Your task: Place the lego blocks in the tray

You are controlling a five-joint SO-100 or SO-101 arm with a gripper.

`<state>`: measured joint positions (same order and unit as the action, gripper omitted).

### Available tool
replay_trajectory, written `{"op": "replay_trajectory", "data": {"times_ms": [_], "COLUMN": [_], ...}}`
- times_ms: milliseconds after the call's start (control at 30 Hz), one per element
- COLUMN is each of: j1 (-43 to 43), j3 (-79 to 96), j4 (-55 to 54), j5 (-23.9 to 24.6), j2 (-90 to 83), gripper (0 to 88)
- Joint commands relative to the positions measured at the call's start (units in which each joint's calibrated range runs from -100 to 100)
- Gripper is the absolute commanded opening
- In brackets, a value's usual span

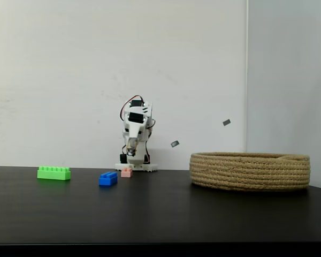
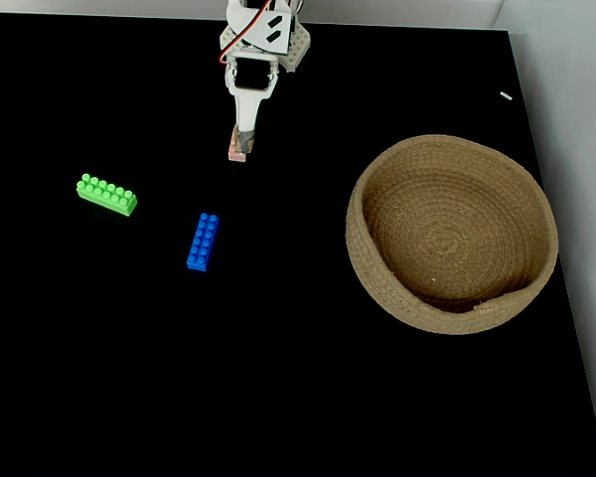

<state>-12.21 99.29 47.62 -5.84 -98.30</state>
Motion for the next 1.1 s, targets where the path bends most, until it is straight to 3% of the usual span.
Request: {"op": "replay_trajectory", "data": {"times_ms": [0, 1067], "j1": [-2.2, -3.4], "j3": [0.7, 0.7], "j4": [-1.4, -1.4], "j5": [2.2, 2.5], "j2": [-0.6, -0.6], "gripper": [0.1, 0.1]}}
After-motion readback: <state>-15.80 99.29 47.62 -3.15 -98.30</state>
